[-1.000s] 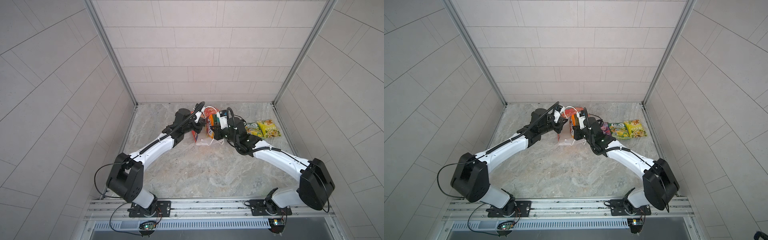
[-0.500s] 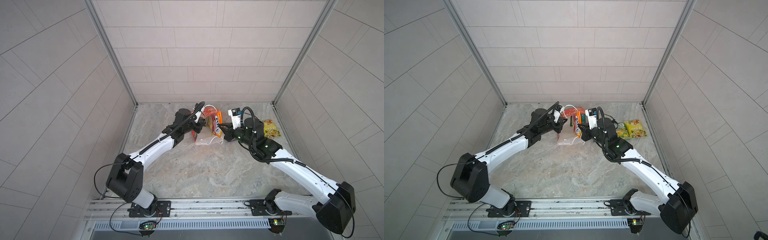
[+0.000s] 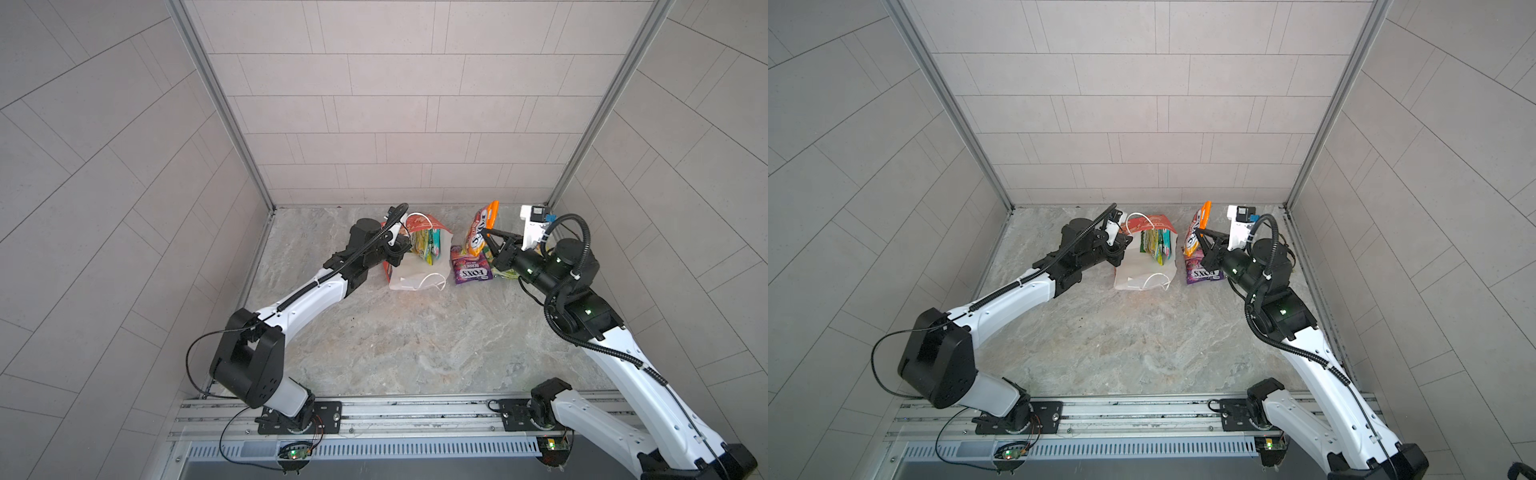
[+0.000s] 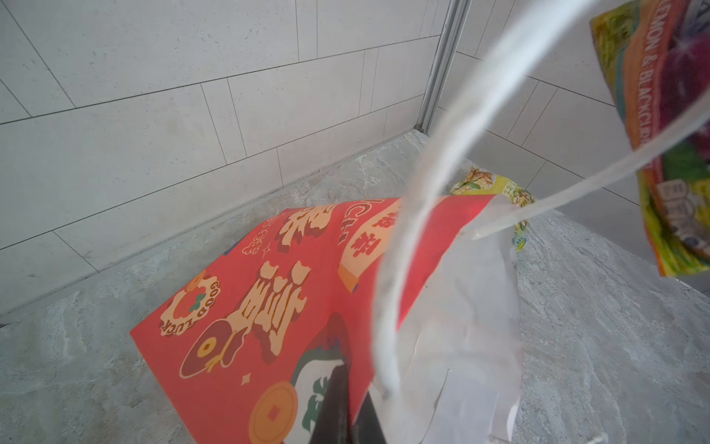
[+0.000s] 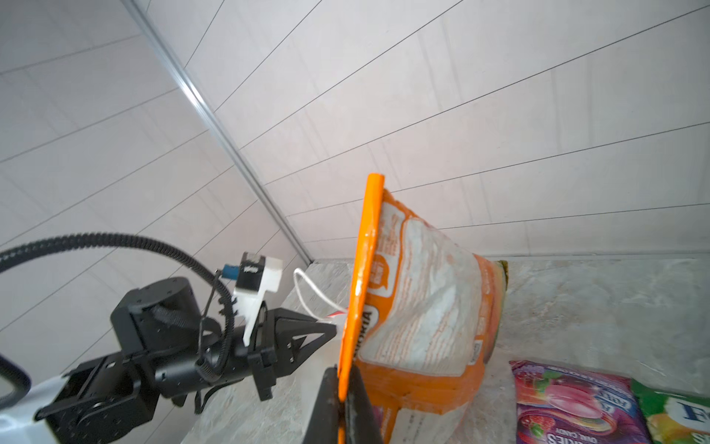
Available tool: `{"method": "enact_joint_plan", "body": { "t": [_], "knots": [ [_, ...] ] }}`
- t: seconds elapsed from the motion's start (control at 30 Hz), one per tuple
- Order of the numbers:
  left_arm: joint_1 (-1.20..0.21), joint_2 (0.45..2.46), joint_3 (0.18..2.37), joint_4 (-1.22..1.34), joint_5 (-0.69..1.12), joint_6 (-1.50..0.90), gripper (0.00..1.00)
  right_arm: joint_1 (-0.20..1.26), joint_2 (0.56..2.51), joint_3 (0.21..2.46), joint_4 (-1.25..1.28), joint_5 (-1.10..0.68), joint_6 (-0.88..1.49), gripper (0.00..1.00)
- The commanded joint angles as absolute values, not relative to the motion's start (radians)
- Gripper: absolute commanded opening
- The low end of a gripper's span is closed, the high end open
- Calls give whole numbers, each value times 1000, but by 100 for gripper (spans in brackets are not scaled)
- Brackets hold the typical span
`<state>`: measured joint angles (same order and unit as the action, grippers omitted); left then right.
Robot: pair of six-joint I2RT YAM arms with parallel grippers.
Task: Take the snacks out of the paper bag
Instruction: Place the snack at the middle-right of the table.
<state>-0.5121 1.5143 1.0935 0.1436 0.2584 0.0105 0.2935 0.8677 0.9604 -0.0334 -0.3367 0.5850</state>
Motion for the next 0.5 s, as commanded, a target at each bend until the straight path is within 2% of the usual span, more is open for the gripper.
{"method": "enact_joint_plan", "body": {
  "t": [0.0,0.27,0.47],
  "knots": [
    [-506,1491,1078,126,234,-6,0,218,840,951,-21,-318,689,0],
    [-500,1482,1071,131,233,-9,0,-48,829,821,-58,-241,841,0],
    [-496,1480,1062,141,235,-13,0,-98,820,752,-117,-81,824,0]
  ]
}}
